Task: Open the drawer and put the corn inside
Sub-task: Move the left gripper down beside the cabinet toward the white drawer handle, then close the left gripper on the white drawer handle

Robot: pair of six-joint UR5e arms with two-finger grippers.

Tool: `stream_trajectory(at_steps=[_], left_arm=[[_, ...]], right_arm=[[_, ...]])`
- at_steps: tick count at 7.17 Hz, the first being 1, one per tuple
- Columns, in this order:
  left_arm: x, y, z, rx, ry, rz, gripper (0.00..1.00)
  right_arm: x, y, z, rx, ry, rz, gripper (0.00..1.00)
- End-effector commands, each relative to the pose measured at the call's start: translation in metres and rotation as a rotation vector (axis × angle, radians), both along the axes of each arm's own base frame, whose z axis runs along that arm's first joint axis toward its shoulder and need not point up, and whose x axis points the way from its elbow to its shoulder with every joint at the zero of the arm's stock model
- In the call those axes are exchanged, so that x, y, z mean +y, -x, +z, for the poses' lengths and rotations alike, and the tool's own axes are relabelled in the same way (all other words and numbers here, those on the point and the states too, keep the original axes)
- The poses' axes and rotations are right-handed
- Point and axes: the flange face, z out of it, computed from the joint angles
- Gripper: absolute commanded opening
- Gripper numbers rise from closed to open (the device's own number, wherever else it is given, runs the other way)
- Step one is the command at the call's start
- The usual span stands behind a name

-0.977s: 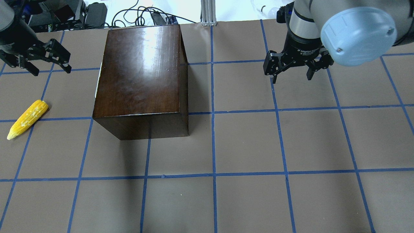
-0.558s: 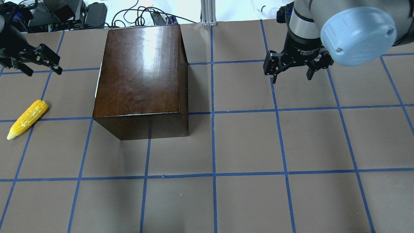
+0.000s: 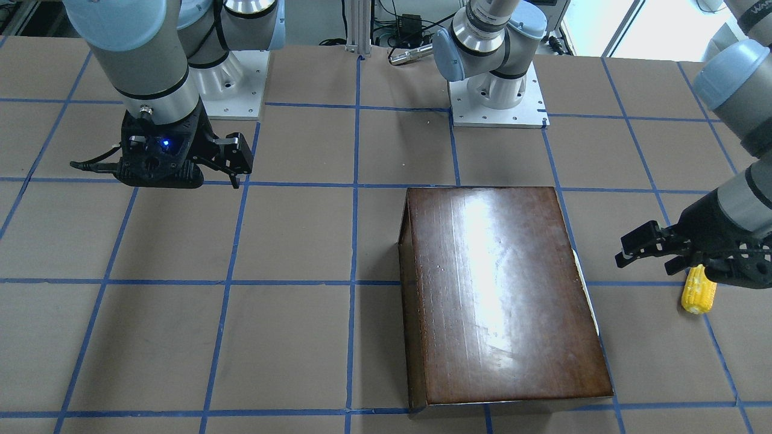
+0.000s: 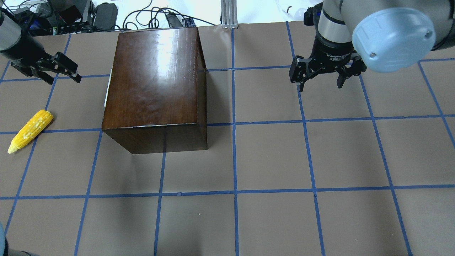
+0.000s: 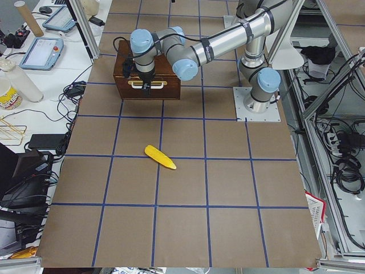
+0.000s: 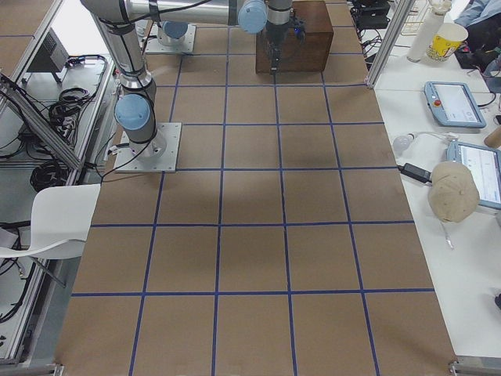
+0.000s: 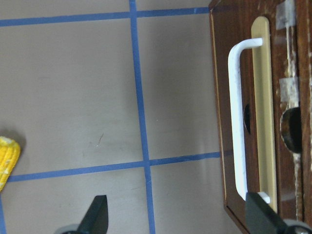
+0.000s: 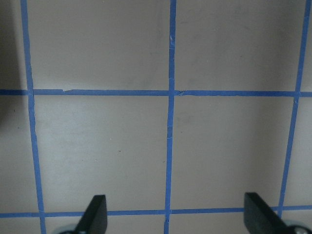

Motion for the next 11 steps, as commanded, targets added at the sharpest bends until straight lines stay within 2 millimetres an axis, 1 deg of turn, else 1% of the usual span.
stream_trajectory(at_steps=[1,2,3,4,6,8,11], left_arm=[[-0.014,0.0,-0.028,0.064,0.004,-0.003,1.0],[-0.019,-0.002,-0.04,0.076,-0.001,-0.001,1.0],[-0.024,0.002,-0.048,0.133,0.009,0.007,1.0],[-0.026,0.002,-0.056,0.145,0.002,0.007,1.0],[-0.029,0.002,-0.066,0.156,-0.01,0.001,1.0],[-0.034,0.011,-0.073,0.208,-0.003,0.004,1.0],[-0.034,0.009,-0.088,0.211,-0.028,0.0,1.0]], right_arm=[[0.0,0.0,0.0,0.0,0.001,0.0,1.0],[0.0,0.0,0.0,0.0,0.0,0.0,1.0],[0.0,0.0,0.0,0.0,0.0,0.0,1.0],[0.0,0.0,0.0,0.0,-0.002,0.0,1.0],[0.0,0.0,0.0,0.0,0.0,0.0,1.0],[0.0,0.0,0.0,0.0,-0.002,0.0,1.0],[0.0,0.0,0.0,0.0,-0.002,0.0,1.0]])
